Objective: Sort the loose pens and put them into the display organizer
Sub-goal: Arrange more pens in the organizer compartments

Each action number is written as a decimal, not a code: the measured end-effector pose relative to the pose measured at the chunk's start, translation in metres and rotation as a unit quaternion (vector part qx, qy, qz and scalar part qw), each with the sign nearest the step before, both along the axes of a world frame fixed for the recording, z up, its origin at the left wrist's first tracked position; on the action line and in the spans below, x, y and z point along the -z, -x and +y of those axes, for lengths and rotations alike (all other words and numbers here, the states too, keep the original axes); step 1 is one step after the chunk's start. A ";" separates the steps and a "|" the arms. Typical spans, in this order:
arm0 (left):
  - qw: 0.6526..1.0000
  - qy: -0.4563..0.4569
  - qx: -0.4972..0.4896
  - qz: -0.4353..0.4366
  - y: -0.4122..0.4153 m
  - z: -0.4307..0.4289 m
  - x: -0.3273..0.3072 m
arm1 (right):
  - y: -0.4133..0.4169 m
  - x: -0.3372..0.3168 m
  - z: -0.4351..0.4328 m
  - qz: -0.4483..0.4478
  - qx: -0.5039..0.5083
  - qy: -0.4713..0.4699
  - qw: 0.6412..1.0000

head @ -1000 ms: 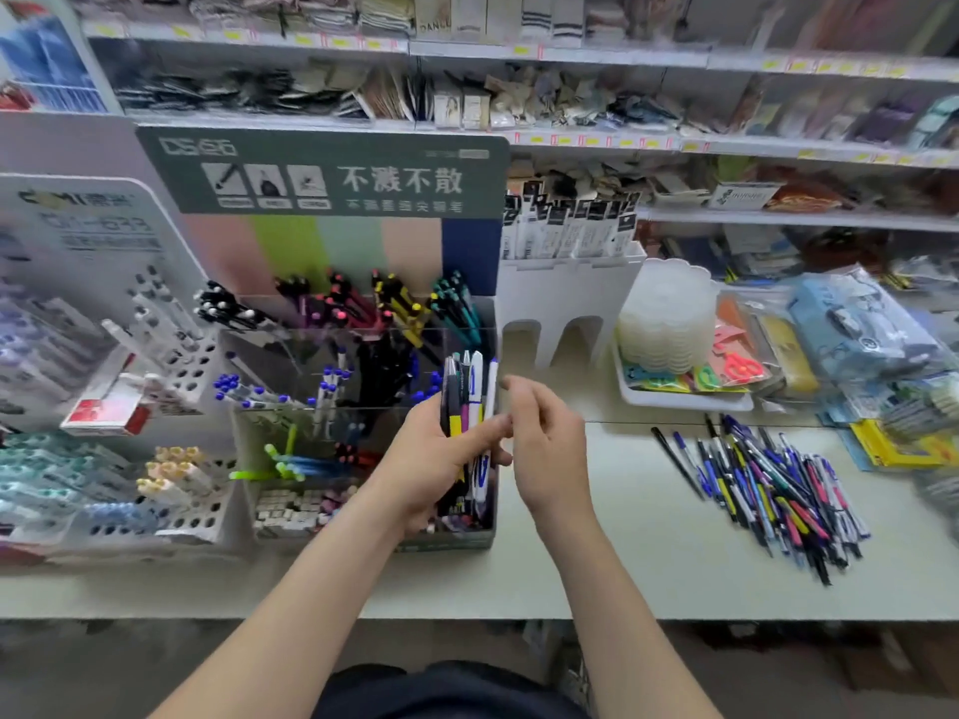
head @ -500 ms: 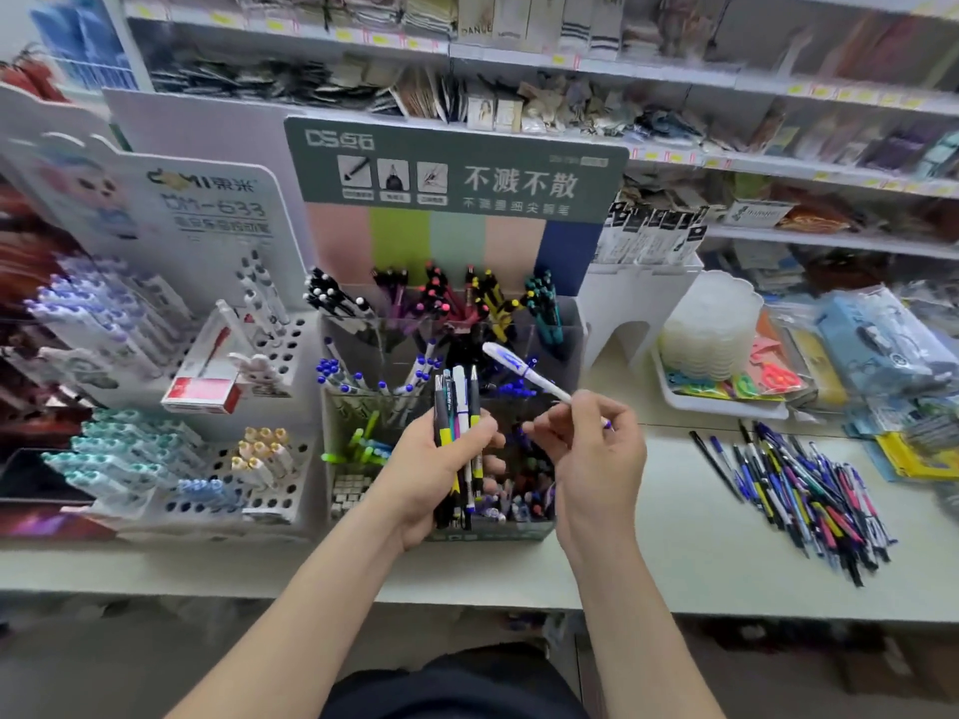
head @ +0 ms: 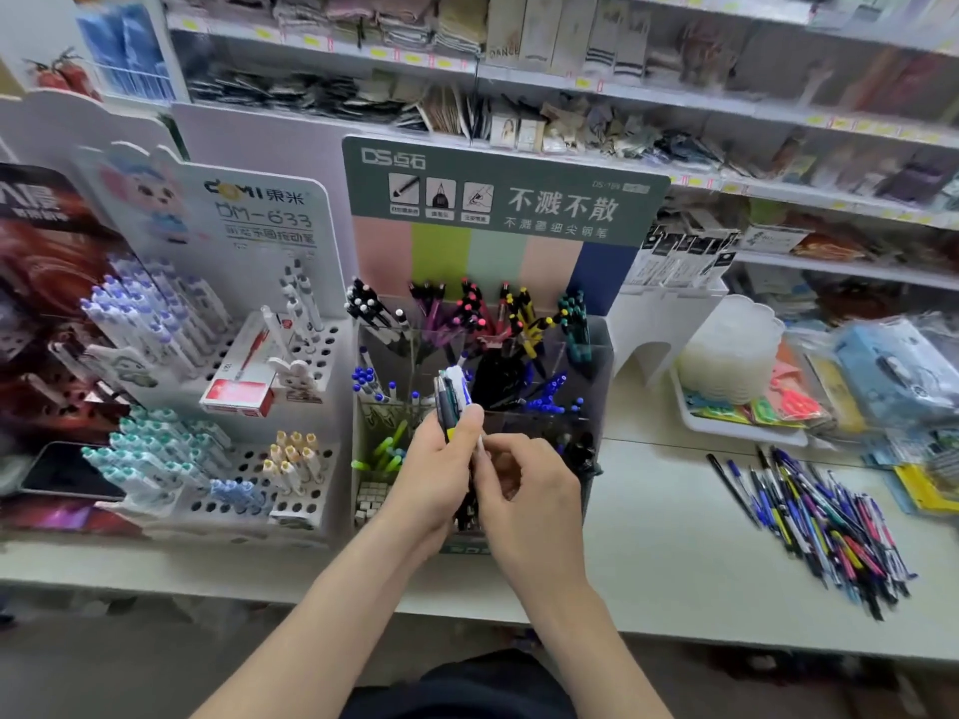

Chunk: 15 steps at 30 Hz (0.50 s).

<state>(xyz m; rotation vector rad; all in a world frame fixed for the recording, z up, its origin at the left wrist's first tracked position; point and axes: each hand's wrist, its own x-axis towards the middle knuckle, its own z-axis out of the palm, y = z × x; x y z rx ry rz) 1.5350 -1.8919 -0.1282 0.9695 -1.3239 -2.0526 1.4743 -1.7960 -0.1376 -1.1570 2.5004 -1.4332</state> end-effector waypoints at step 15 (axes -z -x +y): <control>0.999 0.024 -0.046 -0.008 0.022 -0.023 -0.016 | 0.019 -0.029 -0.014 -0.113 -0.084 -0.014 0.990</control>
